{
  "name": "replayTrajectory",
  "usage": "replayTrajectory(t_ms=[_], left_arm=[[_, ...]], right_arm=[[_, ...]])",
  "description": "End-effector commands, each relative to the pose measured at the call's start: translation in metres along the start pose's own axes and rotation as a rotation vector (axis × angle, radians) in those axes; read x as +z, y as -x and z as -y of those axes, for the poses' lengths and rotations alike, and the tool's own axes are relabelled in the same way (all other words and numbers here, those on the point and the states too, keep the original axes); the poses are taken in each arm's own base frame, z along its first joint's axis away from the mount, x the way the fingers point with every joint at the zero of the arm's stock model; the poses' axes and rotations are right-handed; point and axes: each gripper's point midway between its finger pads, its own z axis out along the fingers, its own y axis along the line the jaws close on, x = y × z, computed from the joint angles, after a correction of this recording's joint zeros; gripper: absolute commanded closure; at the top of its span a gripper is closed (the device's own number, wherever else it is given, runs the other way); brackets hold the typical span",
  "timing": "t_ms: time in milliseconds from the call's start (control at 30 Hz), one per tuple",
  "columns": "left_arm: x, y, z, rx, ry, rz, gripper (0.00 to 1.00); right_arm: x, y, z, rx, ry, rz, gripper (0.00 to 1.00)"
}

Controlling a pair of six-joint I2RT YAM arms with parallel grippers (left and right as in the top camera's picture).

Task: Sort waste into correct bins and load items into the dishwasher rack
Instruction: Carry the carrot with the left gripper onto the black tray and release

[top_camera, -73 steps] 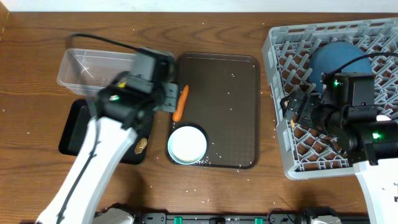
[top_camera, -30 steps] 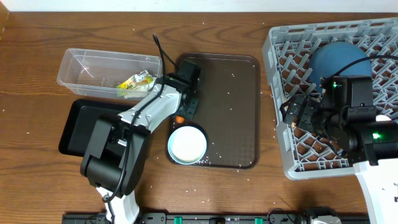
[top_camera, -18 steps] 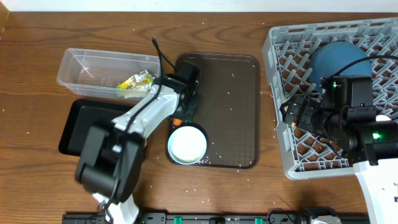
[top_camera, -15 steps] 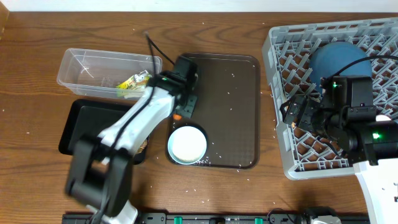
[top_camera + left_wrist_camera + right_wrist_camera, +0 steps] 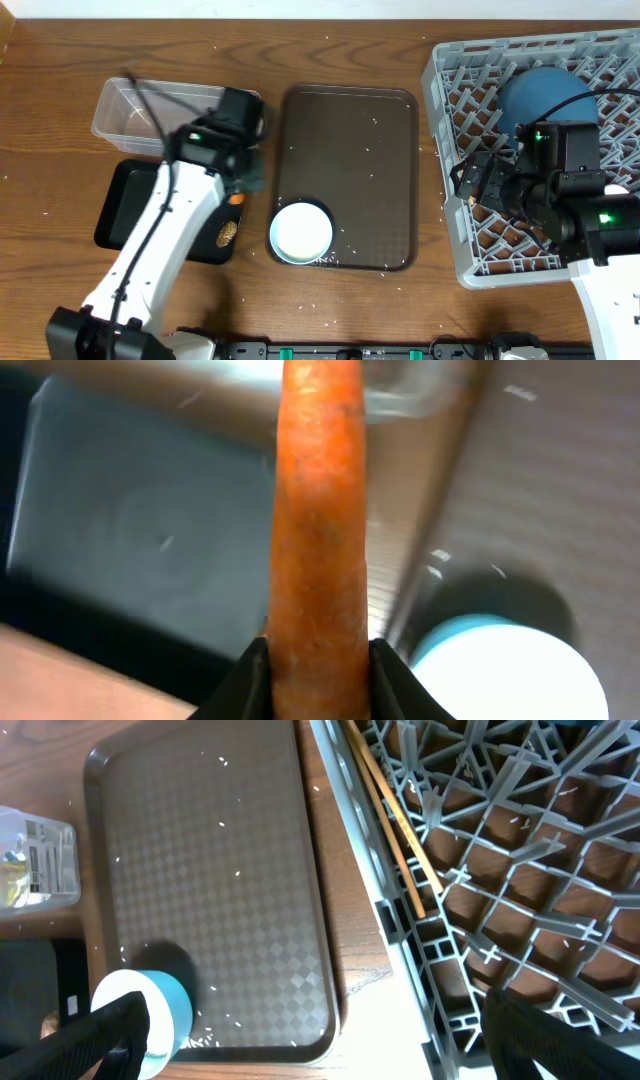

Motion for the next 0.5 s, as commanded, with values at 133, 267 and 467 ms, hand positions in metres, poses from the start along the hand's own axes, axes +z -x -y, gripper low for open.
replayTrajectory(t_ms=[133, 267, 467], left_arm=[[0.041, -0.022, -0.057, -0.539, 0.141, -0.053, 0.77], [0.064, -0.033, -0.063, -0.690, 0.123, -0.082, 0.77], [0.074, -0.038, -0.057, -0.690, 0.064, -0.110, 0.71]], right_arm=[[-0.003, 0.004, 0.001, -0.009, 0.000, 0.020, 0.01], [-0.003, 0.006, 0.002, -0.010, -0.005, 0.028, 0.01], [-0.003, 0.006, 0.002, -0.028, -0.005, 0.029, 0.01]])
